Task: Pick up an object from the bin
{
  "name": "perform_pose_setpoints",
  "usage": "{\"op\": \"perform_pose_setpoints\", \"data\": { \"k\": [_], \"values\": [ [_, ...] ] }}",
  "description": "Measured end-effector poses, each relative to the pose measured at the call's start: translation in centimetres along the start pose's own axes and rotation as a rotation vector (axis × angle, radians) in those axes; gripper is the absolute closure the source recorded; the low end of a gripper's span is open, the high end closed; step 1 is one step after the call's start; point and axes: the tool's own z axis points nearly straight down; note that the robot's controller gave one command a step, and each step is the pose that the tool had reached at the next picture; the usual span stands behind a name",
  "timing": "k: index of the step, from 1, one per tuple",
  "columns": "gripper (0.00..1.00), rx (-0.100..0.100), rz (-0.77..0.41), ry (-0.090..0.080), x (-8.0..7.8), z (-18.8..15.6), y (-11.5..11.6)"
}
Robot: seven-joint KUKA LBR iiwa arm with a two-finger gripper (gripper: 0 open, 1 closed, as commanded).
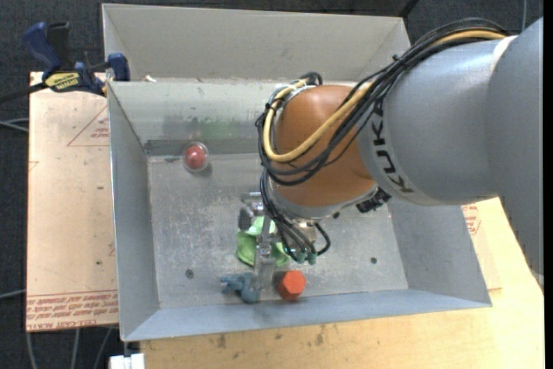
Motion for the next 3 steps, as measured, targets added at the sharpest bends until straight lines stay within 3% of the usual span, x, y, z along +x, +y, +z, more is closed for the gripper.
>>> {"op": "perform_pose_setpoints", "data": {
  "k": [1,2,3],
  "values": [
    [0.0,0.002,-0.148,-0.003,-1.6,9.3,-6.5],
    [1.0,-0.001,-0.151,-0.007,-1.7,8.9,-6.2],
    [1.0,0.001,-0.282,-0.015,0.0,-2.3,-6.5]
  ]
}}
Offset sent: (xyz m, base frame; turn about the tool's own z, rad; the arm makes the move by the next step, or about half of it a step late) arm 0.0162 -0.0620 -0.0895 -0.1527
